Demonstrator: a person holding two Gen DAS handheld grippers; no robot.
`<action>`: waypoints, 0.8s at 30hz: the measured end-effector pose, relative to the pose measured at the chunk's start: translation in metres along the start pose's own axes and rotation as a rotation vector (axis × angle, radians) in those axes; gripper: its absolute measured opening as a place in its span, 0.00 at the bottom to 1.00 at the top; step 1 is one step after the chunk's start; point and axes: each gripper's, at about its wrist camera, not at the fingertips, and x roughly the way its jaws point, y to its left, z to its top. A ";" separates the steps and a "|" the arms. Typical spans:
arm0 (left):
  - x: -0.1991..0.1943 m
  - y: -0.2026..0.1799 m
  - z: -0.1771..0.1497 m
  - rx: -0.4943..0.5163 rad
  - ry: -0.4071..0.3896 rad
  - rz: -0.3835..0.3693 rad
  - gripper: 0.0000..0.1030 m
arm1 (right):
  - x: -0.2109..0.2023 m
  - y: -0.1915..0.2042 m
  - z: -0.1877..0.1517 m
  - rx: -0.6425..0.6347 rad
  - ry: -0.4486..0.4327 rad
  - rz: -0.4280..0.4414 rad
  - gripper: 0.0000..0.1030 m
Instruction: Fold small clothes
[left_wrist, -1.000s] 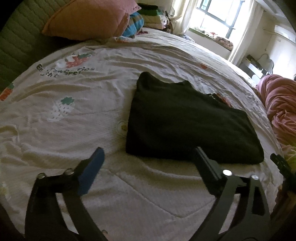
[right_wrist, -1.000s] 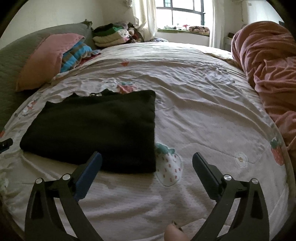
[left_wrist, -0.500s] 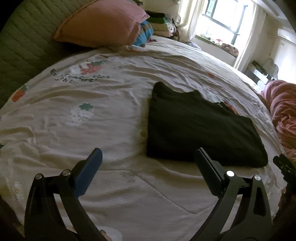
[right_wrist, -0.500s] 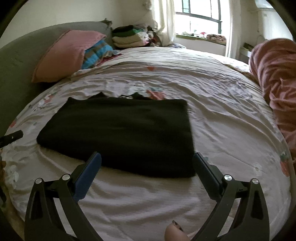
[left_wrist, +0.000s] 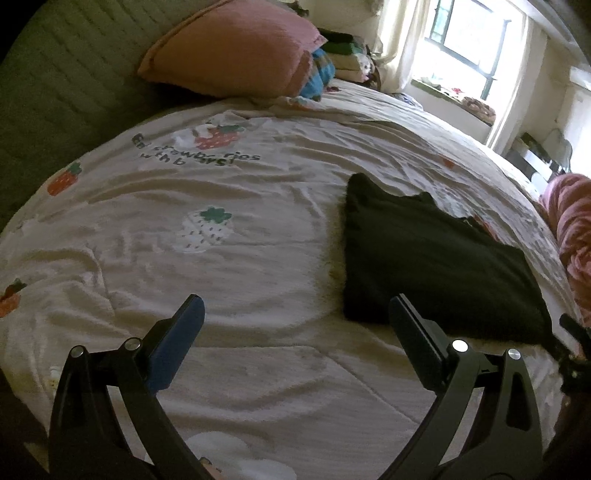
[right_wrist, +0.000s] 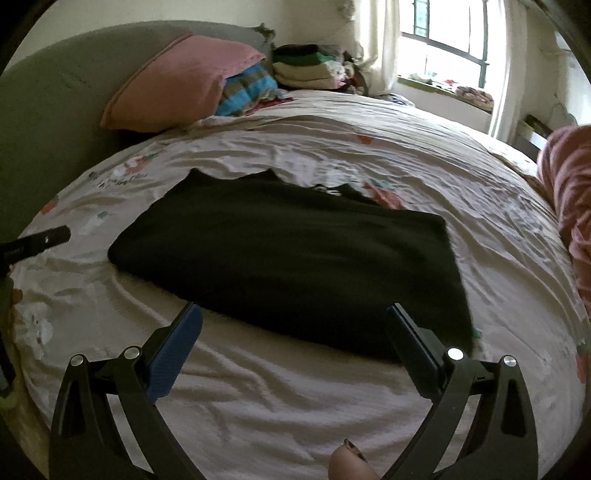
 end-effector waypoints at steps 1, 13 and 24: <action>0.000 0.003 0.001 -0.008 -0.001 -0.001 0.91 | 0.002 0.006 0.001 -0.012 0.002 0.004 0.95; 0.008 0.011 0.008 -0.005 -0.001 0.027 0.91 | 0.030 0.075 0.009 -0.178 0.004 0.037 0.96; 0.025 0.006 0.022 0.021 0.012 0.053 0.91 | 0.057 0.120 0.007 -0.318 0.021 0.044 0.96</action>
